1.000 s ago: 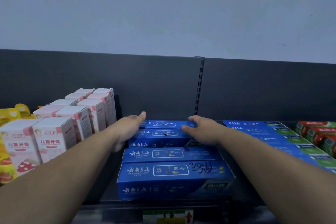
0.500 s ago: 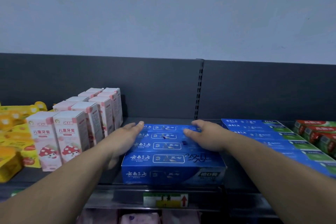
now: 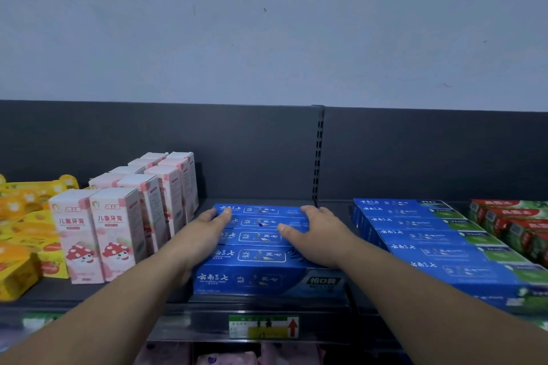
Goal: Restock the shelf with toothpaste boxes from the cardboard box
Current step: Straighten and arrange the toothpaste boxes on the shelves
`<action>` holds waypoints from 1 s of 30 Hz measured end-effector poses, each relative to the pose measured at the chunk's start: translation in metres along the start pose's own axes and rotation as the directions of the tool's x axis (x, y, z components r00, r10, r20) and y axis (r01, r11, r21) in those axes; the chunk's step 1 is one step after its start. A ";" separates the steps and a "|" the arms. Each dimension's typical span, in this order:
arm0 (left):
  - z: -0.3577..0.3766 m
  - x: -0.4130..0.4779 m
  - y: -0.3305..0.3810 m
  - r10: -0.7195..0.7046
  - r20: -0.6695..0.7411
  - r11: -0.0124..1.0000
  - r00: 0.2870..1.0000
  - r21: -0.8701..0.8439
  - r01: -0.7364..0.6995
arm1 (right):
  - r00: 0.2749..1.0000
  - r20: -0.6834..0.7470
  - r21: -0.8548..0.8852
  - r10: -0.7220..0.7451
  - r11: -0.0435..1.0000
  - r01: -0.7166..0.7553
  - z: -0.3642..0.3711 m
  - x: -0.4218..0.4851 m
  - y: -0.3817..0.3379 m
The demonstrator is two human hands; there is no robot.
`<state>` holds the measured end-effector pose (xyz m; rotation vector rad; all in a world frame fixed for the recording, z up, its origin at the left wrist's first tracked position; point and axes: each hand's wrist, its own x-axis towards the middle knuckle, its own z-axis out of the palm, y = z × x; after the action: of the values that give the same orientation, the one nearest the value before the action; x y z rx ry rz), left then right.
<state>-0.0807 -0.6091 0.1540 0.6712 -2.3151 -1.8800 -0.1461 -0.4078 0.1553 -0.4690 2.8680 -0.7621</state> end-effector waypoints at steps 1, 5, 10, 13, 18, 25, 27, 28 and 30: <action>-0.001 0.002 0.001 0.044 -0.024 0.990 0.999 0.138 -0.040 | 1.000 0.000 -0.039 0.000 0.999 0.000 -0.002 0.001 0.000; 0.002 0.000 0.014 0.208 -0.024 0.862 0.978 0.478 -0.172 | 1.000 -0.007 -0.138 -0.020 0.990 0.019 -0.005 0.002 -0.005; 0.008 -0.001 0.012 0.178 0.000 0.904 0.984 0.395 -0.164 | 0.998 0.019 -0.126 -0.053 0.990 0.055 0.001 0.008 -0.004; 0.009 -0.001 0.009 0.172 0.004 0.910 0.985 0.383 -0.161 | 0.997 0.011 -0.126 -0.071 0.989 0.072 -0.002 0.011 0.000; 0.010 0.006 0.009 0.288 0.082 0.661 0.954 0.704 -0.260 | 0.996 0.016 -0.147 -0.086 0.985 0.088 -0.005 0.007 0.000; 0.017 0.014 -0.003 0.239 0.168 0.497 0.956 0.825 -0.269 | 0.995 0.064 -0.154 -0.075 0.985 0.084 -0.002 -0.005 0.003; 0.017 0.014 -0.001 0.239 0.167 0.489 0.956 0.830 -0.268 | 0.996 0.055 -0.135 -0.068 0.988 0.075 -0.001 -0.006 0.002; 0.017 0.014 -0.001 0.241 0.167 0.482 0.956 0.834 -0.267 | 0.996 0.053 -0.134 -0.067 0.988 0.073 -0.001 -0.006 0.002; 0.017 0.013 0.000 0.246 0.166 0.476 0.955 0.837 -0.268 | 0.996 0.054 -0.141 -0.071 0.987 0.078 -0.001 -0.008 0.002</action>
<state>-0.0978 -0.5984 0.1470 0.2780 -3.0673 -0.4792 -0.1399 -0.4030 0.1558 -0.6072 2.8862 -0.5488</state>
